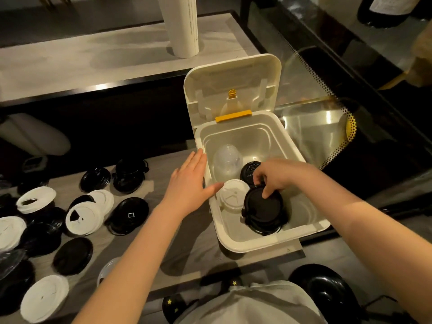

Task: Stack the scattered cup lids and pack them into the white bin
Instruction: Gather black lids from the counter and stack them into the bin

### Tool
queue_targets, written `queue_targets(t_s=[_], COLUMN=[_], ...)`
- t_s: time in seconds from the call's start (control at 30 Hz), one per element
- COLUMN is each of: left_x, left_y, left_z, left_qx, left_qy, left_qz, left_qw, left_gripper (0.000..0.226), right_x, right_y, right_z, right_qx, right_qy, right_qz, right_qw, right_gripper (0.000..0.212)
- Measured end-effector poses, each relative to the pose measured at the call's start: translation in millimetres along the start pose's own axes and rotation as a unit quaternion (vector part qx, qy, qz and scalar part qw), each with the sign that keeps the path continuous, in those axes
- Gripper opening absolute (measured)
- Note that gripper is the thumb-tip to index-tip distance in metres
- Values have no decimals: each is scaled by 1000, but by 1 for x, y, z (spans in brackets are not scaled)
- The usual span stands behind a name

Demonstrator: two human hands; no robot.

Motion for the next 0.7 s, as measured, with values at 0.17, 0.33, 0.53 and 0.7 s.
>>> queue_targets(t_s=[0.17, 0.33, 0.53, 0.7], left_x=[-1, -1, -1, 0], left_y=[-1, -2, -2, -1], left_z=[-2, -3, -3, 3], left_qx=[21, 23, 17, -18], left_qy=[1, 3, 4, 5], left_qz=[3, 8, 9, -2], left_qw=[1000, 1000, 1000, 1000], left_gripper=[92, 91, 90, 83], right_x=[-16, -28, -28, -16], right_y=[4, 11, 13, -5], right_z=[-28, -47, -41, -12], right_qx=[150, 200, 181, 137], right_qy=[-52, -69, -43, 56], right_qz=[-44, -78, -87, -58], right_qw=[986, 974, 979, 987], right_gripper=[39, 33, 32, 35])
Point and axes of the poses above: each hand's wrist, its own x-axis away from the middle knuckle, its own z-axis out of the back of the hand, y = z × x, the point moved 10 cm from there along -x, towards the middle knuckle, and after that the axes turned 7 degrees about -y, right-handed, at the moved point
